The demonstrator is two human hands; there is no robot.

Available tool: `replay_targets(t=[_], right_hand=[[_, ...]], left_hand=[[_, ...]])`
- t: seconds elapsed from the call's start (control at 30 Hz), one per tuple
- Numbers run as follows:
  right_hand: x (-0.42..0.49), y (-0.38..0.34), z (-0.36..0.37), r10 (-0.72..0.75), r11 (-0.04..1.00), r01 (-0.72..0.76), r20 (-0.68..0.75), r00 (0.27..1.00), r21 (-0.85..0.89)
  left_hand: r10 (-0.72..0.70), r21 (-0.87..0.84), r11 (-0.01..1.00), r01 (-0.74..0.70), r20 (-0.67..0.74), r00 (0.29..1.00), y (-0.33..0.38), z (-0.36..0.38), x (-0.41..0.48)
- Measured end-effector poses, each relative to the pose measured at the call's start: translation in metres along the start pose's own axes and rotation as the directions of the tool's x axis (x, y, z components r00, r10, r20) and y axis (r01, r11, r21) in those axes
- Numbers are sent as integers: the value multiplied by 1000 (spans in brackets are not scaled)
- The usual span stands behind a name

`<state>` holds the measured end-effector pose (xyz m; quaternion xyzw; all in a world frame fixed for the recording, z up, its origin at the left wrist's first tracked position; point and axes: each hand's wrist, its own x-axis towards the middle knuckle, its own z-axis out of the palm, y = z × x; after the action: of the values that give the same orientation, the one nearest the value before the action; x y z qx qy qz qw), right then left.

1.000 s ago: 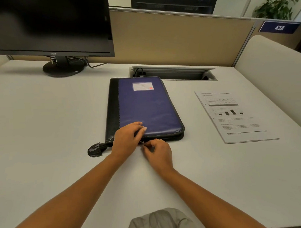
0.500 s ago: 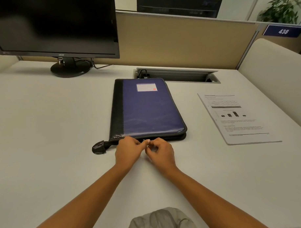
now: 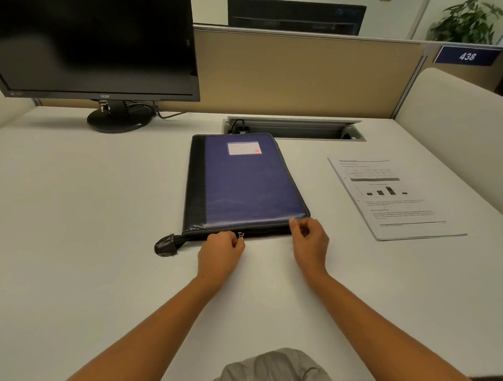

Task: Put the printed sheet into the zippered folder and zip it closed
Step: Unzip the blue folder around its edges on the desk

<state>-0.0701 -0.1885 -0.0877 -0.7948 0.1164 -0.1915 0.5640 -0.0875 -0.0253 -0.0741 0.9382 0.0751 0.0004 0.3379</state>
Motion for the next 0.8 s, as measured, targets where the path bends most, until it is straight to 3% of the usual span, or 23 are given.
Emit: replay_targets(t=[0.13, 0.27, 0.37, 0.8], right_hand=[[13, -7, -2, 176, 984, -176, -4, 984, 33], [32, -12, -6, 332, 941, -329, 26, 943, -80], [38, -9, -8, 318, 933, -296, 84, 944, -202], [39, -2, -1, 300, 947, -293, 37, 953, -133]], left_hand=[[98, 265, 959, -99, 15, 995, 0, 1, -1], [134, 353, 926, -133, 22, 991, -1, 1, 0], [123, 382, 917, -116, 5, 992, -1, -1, -1], [61, 416, 909, -30, -60, 996, -7, -5, -9]])
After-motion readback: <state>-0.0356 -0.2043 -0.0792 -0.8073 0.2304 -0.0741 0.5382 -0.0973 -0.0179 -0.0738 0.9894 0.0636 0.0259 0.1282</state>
